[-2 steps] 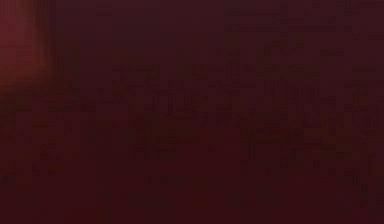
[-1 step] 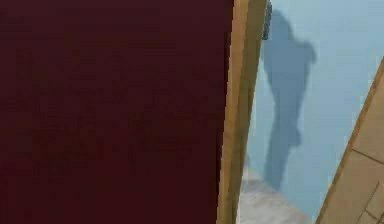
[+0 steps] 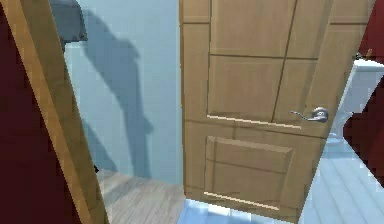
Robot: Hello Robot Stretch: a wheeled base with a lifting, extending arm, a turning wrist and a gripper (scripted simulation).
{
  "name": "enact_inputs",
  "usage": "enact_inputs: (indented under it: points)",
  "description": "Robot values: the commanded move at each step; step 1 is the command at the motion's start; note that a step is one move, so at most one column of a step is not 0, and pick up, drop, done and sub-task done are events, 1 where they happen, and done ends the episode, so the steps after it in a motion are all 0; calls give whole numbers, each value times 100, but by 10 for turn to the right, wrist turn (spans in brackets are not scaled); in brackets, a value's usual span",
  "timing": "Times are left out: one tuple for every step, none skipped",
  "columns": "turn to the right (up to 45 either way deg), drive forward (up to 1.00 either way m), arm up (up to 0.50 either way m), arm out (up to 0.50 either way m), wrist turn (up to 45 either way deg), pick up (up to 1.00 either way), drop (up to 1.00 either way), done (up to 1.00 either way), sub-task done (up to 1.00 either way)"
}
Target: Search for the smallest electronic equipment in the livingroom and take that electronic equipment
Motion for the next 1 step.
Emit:
enact_inputs:
  points:
    - [150,0,0,0,0,0,0,0,0]
